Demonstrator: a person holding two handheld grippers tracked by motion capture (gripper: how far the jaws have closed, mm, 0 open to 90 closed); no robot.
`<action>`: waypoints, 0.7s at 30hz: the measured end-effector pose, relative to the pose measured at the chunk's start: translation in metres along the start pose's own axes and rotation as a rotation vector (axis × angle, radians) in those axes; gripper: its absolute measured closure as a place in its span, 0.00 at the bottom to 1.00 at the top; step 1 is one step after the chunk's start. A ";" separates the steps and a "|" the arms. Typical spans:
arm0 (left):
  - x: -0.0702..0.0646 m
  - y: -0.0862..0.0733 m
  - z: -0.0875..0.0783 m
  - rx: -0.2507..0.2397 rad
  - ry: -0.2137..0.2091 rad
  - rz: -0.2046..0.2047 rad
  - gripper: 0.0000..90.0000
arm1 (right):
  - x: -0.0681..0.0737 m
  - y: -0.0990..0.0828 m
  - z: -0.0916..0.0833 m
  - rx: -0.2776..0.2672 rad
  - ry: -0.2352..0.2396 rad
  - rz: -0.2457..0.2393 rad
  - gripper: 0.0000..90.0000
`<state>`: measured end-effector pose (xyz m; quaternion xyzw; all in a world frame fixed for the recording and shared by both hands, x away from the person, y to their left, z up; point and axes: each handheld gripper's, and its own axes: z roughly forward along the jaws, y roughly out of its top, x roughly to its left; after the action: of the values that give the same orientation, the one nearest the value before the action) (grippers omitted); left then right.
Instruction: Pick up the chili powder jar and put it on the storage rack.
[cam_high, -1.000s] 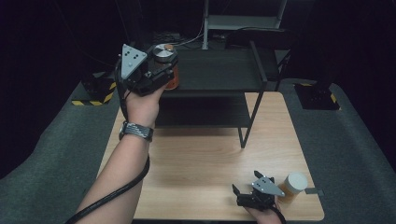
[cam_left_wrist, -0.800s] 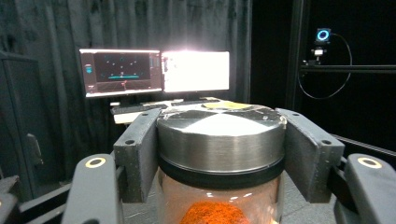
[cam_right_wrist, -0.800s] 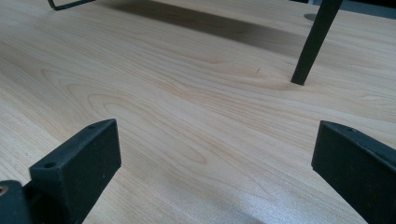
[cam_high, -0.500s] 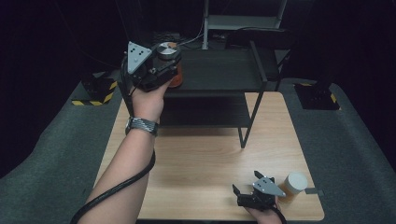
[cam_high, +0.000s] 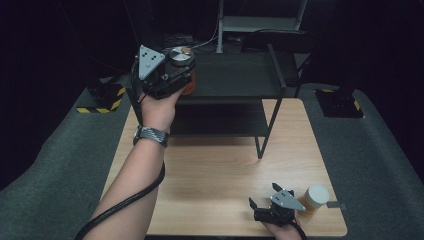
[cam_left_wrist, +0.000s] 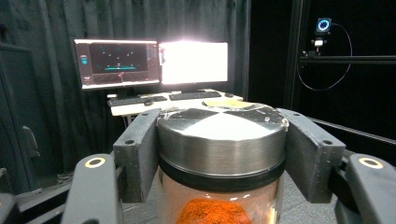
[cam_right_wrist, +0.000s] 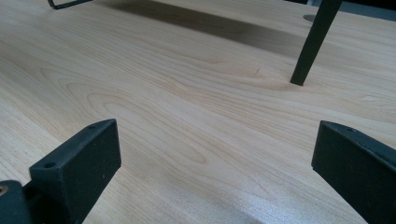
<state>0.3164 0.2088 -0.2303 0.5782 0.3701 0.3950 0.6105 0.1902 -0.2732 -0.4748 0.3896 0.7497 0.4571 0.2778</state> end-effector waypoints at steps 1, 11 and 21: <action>0.000 0.000 0.000 0.001 0.000 0.002 0.38 | 0.000 0.000 0.000 0.000 0.000 0.000 0.01; -0.001 0.005 0.000 0.018 0.003 -0.002 0.38 | 0.000 0.000 0.000 0.000 0.000 -0.004 0.01; -0.008 0.012 -0.003 0.050 0.033 -0.033 0.10 | 0.000 0.000 0.000 -0.002 0.001 -0.004 0.01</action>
<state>0.3097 0.2034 -0.2182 0.5805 0.3993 0.3852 0.5960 0.1900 -0.2731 -0.4750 0.3874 0.7503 0.4574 0.2787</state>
